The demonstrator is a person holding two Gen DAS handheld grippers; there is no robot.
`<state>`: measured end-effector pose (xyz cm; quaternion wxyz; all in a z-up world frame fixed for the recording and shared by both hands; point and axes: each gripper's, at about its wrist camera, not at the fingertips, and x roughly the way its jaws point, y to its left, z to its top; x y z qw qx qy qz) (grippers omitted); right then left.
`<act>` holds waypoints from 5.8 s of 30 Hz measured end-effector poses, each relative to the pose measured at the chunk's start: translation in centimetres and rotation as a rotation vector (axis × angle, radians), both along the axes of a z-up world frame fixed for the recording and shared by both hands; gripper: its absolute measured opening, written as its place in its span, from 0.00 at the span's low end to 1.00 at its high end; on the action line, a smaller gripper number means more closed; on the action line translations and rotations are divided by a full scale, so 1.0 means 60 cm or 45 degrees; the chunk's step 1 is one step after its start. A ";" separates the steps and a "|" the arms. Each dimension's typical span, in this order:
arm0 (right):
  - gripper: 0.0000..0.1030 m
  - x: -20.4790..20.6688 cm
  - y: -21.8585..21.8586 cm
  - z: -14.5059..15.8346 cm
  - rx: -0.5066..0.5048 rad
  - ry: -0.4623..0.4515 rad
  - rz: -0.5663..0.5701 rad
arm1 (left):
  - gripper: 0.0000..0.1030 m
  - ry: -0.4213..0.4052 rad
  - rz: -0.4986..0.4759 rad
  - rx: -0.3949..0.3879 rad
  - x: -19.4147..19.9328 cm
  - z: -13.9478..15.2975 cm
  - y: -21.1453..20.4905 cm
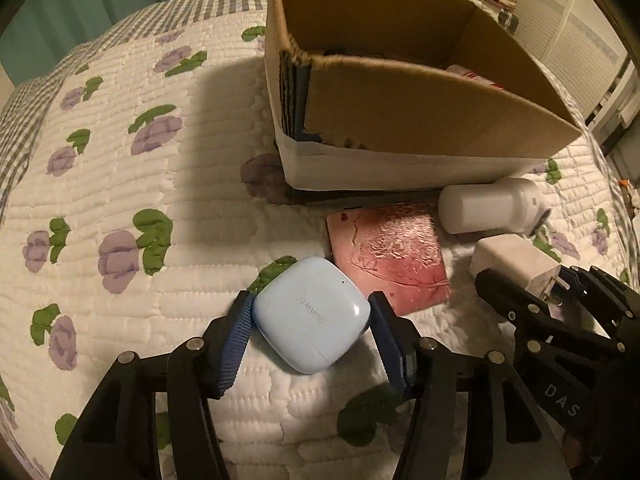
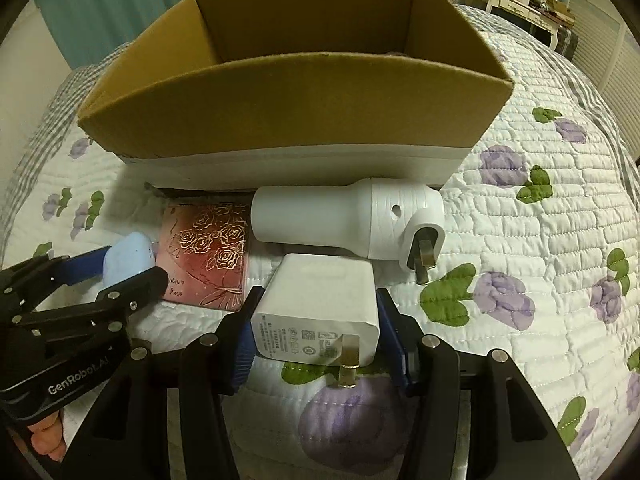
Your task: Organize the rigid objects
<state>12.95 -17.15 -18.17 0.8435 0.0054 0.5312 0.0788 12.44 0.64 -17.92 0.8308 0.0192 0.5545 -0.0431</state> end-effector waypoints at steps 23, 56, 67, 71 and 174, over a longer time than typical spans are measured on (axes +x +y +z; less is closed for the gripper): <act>0.50 -0.121 -0.006 0.212 0.011 -0.331 0.007 | 0.57 -0.276 -0.062 -0.037 -0.096 0.209 -0.040; 0.50 0.164 -0.008 0.300 0.108 -0.476 0.061 | 0.57 -0.349 -0.115 0.004 0.170 0.225 -0.083; 0.50 0.282 -0.017 0.178 0.148 -0.287 0.041 | 0.57 -0.220 -0.176 0.011 0.231 0.130 -0.114; 0.50 0.302 -0.013 0.142 0.141 -0.226 0.046 | 0.57 -0.187 -0.157 -0.002 0.243 0.113 -0.108; 1.00 0.023 -0.087 0.074 -0.074 -0.236 0.196 | 0.70 -0.066 0.101 0.103 0.004 0.036 -0.069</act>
